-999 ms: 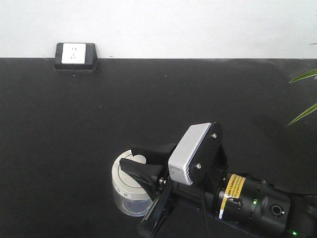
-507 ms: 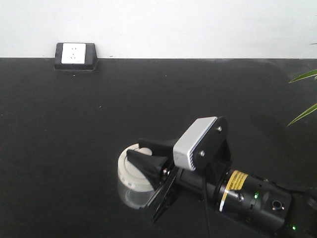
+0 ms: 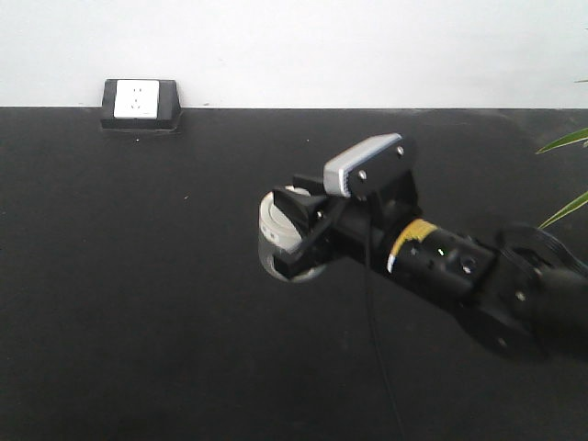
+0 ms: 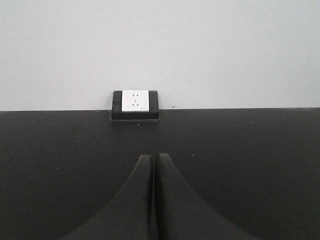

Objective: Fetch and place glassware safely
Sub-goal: 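Lower the jar onto the black countertop with the right gripper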

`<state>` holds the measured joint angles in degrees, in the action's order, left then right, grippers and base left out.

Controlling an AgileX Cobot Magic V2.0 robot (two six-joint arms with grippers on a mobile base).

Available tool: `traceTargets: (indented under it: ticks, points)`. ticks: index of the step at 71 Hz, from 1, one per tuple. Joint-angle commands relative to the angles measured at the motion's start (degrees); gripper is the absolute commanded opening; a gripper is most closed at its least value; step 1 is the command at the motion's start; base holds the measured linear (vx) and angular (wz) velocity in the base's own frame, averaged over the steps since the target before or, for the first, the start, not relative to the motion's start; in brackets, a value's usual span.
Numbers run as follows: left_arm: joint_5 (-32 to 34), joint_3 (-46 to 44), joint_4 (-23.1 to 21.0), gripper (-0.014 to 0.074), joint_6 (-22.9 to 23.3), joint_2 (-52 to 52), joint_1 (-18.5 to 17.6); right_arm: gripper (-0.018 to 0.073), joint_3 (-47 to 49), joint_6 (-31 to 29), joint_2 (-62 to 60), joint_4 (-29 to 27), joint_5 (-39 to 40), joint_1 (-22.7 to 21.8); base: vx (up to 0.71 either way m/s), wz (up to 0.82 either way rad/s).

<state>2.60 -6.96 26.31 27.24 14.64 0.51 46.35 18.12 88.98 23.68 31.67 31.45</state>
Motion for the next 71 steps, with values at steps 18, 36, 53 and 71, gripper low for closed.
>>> traceTargets:
  ticks: [18, 36, 53, 71]
  points:
    - [4.0, -1.8, -0.5, -0.0007, 0.4, 0.6, -0.3, -0.0001, 13.6, 3.5, 12.0, 9.9, 7.0, -3.3, 0.00, 0.00]
    - [4.0, -1.8, -0.5, -0.0007, 0.4, 0.6, -0.3, -0.0001, 16.5, 2.0, 21.5, 9.4, 15.4, -3.3, 0.00, 0.00]
    - [4.0, -1.8, -0.5, -0.0007, 0.4, 0.6, -0.3, -0.0001, 16.6, 1.8, 26.9, 7.8, 18.8, -3.3, 0.00, 0.00]
    - [4.0, -1.8, -0.5, -0.0007, 0.4, 0.6, -0.3, -0.0001, 16.6, 1.0, 29.1, 7.8, 19.0, -3.2, 0.00, 0.00]
